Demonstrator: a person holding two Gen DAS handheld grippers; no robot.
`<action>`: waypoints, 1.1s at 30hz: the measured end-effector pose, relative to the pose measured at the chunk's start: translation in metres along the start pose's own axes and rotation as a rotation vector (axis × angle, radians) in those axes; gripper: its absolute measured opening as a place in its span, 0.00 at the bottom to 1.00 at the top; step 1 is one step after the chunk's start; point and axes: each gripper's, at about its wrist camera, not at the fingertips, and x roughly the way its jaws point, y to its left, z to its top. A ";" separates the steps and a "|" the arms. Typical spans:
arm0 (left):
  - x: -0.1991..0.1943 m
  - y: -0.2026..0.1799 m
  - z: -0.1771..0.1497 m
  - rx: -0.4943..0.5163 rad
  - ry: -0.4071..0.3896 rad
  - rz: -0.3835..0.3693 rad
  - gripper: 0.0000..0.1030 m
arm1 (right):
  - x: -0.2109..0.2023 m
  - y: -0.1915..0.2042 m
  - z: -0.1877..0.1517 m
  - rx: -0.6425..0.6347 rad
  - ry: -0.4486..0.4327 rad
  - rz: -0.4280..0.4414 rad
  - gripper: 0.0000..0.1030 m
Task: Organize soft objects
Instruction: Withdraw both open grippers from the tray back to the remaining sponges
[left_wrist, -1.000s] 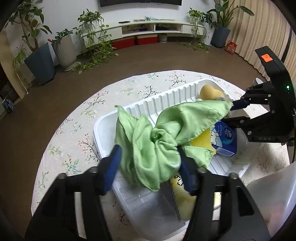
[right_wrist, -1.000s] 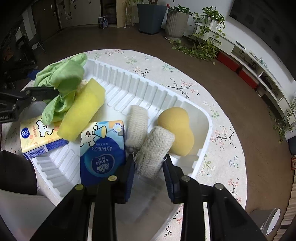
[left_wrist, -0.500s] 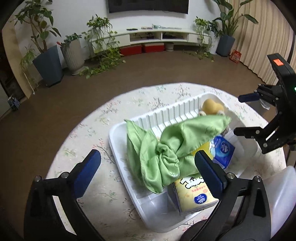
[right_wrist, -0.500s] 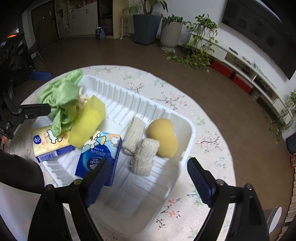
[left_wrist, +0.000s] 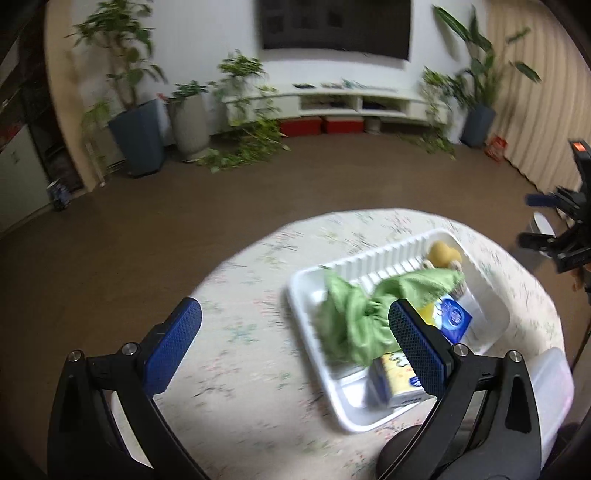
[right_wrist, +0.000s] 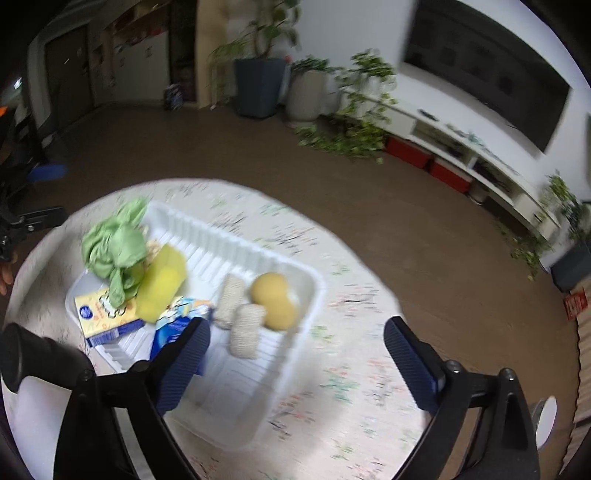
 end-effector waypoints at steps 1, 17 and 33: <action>-0.010 0.010 -0.001 -0.021 -0.011 0.014 1.00 | -0.011 -0.011 -0.001 0.022 -0.009 -0.015 1.00; -0.209 0.133 -0.118 -0.287 -0.188 0.256 1.00 | -0.244 -0.163 -0.142 0.382 -0.177 -0.286 1.00; -0.298 -0.007 -0.334 -0.263 -0.116 0.098 1.00 | -0.328 -0.002 -0.375 0.442 -0.244 -0.081 1.00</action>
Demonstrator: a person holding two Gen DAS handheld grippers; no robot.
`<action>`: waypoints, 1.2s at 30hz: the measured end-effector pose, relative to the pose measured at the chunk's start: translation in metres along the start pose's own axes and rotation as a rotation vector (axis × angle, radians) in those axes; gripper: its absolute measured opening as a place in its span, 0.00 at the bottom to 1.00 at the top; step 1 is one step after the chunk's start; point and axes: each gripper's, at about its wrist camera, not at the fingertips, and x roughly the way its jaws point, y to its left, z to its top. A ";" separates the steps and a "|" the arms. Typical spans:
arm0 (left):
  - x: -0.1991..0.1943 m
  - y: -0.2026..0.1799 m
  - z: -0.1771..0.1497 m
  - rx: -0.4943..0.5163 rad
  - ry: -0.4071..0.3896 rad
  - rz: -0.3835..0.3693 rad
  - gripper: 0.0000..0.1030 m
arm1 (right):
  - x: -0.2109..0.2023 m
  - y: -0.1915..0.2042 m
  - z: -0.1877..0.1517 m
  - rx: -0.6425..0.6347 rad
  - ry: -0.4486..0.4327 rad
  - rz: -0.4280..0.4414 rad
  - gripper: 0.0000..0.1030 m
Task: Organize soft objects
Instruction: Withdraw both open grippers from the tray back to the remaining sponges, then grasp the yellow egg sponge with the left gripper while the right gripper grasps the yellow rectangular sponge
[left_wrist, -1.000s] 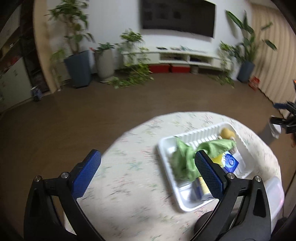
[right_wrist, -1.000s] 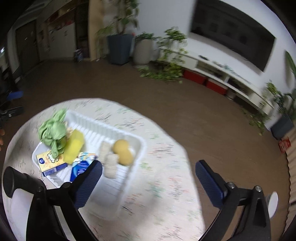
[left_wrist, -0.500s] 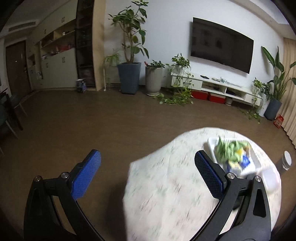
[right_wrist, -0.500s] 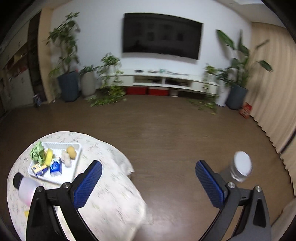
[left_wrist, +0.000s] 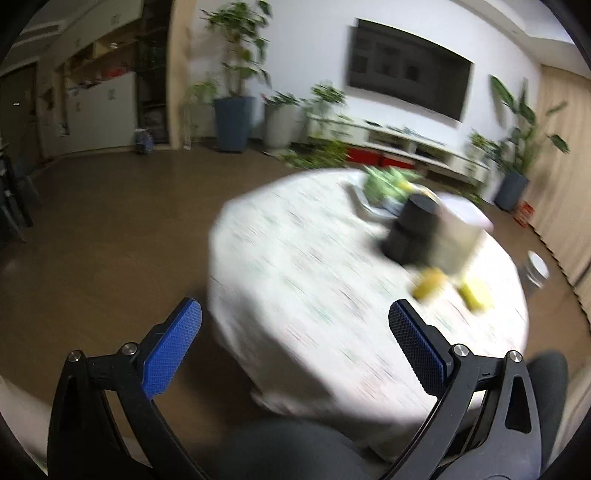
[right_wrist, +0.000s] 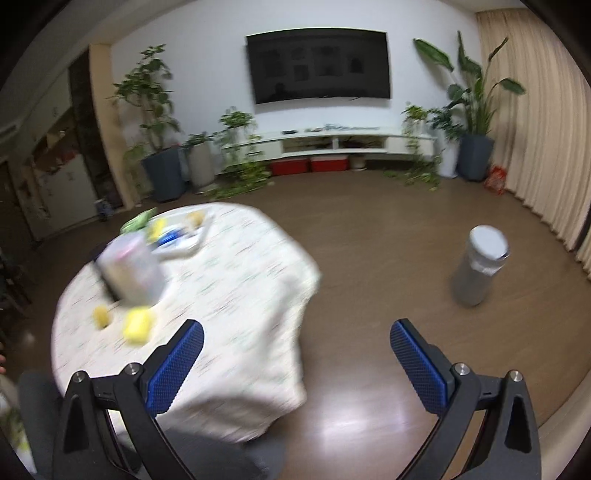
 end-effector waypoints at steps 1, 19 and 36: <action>-0.001 -0.013 -0.009 0.009 0.010 -0.019 1.00 | -0.003 0.017 -0.009 -0.006 -0.004 0.035 1.00; 0.089 -0.161 -0.015 0.149 0.024 -0.142 1.00 | 0.105 0.205 -0.048 -0.127 0.123 0.208 1.00; 0.211 -0.172 0.006 0.154 0.209 -0.062 0.78 | 0.228 0.220 -0.031 -0.185 0.285 0.118 1.00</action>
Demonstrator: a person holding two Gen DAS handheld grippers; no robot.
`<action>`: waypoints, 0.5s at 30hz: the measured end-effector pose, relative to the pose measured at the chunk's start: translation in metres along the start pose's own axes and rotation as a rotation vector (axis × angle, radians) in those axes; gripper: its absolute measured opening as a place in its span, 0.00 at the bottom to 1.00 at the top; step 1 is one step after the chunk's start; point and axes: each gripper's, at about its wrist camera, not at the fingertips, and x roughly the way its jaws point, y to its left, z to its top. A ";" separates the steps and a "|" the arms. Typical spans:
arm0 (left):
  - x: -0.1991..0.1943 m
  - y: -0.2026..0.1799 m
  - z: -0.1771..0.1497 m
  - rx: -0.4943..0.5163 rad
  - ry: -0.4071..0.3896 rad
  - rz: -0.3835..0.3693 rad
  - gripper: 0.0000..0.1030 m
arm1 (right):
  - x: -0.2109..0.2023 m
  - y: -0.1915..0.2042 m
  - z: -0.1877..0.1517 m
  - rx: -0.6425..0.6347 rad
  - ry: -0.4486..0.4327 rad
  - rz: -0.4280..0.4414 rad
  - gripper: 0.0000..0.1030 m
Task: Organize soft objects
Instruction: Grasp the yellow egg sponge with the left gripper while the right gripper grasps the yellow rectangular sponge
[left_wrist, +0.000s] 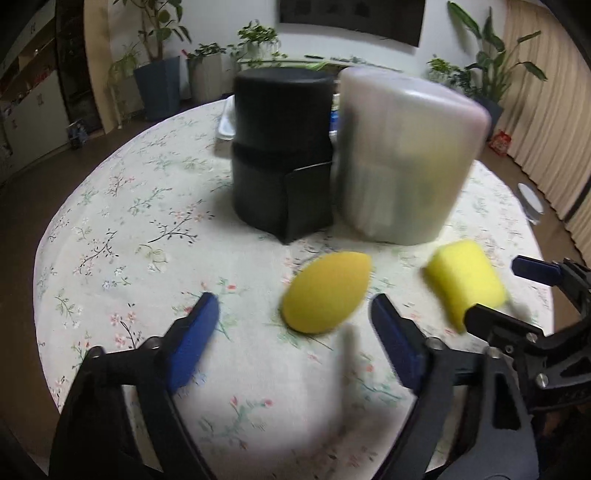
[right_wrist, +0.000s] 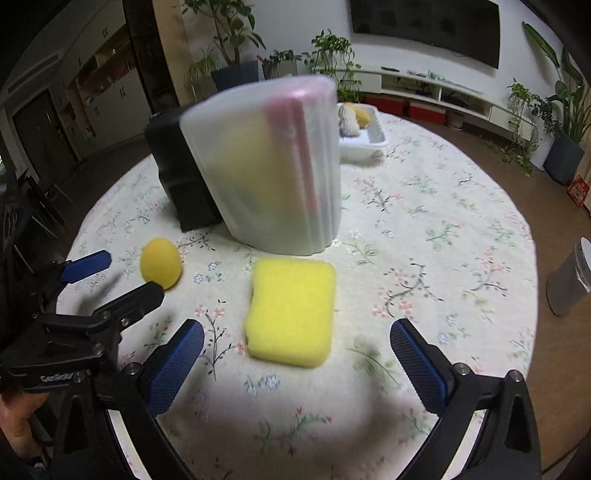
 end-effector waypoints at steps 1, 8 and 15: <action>0.003 0.001 0.002 0.000 0.004 -0.008 0.79 | 0.003 0.001 0.001 -0.005 0.003 -0.005 0.99; 0.014 -0.008 0.008 0.025 0.014 -0.019 0.79 | 0.023 -0.002 0.001 -0.018 0.057 -0.039 0.83; 0.017 -0.016 0.010 0.042 0.015 -0.094 0.43 | 0.025 0.000 0.002 -0.049 0.043 -0.055 0.73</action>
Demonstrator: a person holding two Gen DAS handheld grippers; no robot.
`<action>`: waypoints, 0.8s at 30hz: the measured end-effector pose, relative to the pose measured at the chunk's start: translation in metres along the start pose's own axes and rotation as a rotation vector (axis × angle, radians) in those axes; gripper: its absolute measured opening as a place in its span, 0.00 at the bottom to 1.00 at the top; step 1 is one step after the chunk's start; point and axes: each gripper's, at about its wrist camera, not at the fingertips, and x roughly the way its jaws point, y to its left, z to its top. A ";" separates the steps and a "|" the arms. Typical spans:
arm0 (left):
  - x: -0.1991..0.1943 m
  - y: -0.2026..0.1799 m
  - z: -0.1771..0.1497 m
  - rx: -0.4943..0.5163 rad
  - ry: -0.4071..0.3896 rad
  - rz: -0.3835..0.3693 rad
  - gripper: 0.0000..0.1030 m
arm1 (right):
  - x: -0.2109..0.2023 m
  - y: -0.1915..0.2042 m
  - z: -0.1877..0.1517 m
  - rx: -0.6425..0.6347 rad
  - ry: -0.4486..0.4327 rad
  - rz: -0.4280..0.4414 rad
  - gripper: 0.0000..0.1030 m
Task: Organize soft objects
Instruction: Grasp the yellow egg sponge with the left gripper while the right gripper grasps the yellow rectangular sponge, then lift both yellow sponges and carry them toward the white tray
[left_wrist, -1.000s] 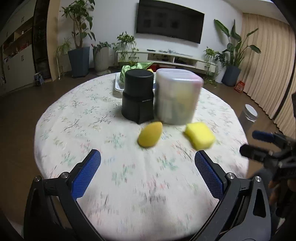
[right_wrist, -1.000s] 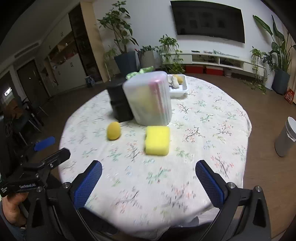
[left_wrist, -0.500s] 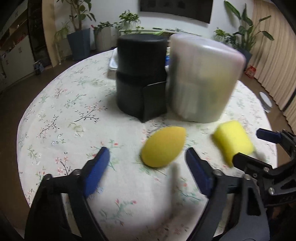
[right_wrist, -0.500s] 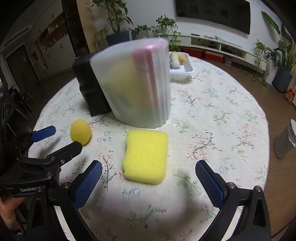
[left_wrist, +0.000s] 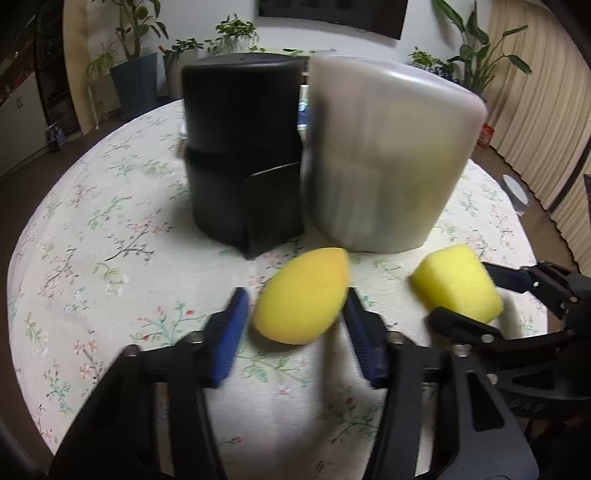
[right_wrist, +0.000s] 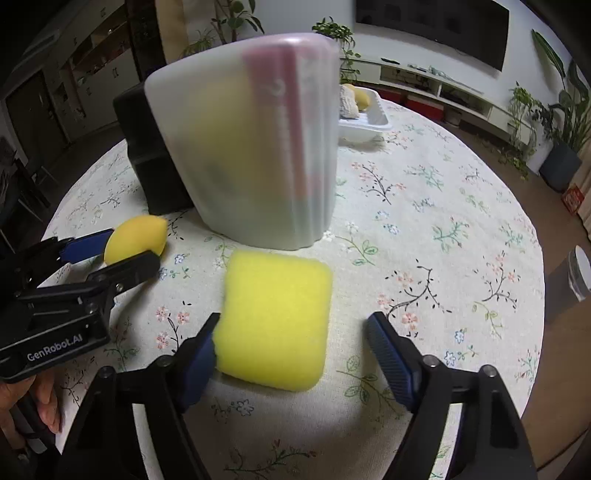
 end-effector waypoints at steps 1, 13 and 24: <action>0.000 -0.001 0.000 0.001 -0.003 0.000 0.42 | -0.001 0.001 0.000 -0.004 -0.004 0.008 0.67; -0.021 0.006 -0.003 -0.038 -0.040 -0.043 0.39 | -0.011 0.006 0.002 -0.001 -0.024 0.036 0.52; -0.055 0.019 -0.010 -0.054 -0.070 -0.037 0.39 | -0.041 0.005 -0.001 -0.004 -0.069 0.026 0.52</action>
